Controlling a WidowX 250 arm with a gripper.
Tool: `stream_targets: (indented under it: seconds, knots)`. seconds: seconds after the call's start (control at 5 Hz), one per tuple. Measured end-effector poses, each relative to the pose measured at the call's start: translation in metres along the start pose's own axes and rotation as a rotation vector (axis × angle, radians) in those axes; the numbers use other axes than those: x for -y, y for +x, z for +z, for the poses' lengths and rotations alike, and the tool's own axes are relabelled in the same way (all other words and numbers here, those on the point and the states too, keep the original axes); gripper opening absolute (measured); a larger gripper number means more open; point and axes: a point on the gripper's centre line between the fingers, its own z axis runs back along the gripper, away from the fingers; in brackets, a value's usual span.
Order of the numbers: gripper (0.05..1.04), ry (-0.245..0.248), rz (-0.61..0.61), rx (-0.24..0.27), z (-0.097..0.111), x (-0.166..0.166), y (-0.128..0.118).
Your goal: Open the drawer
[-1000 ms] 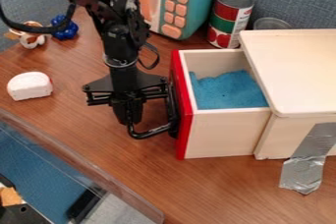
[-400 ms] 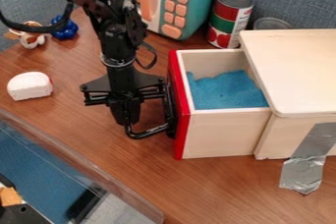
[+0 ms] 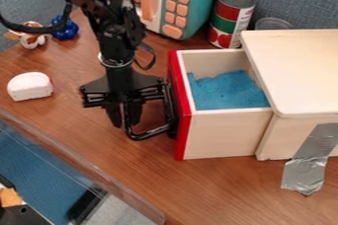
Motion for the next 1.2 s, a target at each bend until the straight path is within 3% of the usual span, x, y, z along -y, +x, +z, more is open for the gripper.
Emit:
stream_targets:
  seconds: [0.2,0.4,0.6,0.8,1.0,1.2]
  knots:
    - [0.73,0.007,0.015,0.015,0.005,-0.002,0.002]
    - [0.984,0.024,0.04,0.004,0.006,-0.007,0.002]
    - [1.003,0.044,0.031,0.018,0.015,-0.01,0.003]
    - [1.001,0.181,-0.067,0.074,0.036,-0.007,0.007]
    - [1.001,0.208,-0.153,0.075,0.062,-0.009,0.006]
    - [1.001,0.17,-0.148,0.097,0.094,-0.011,0.005]
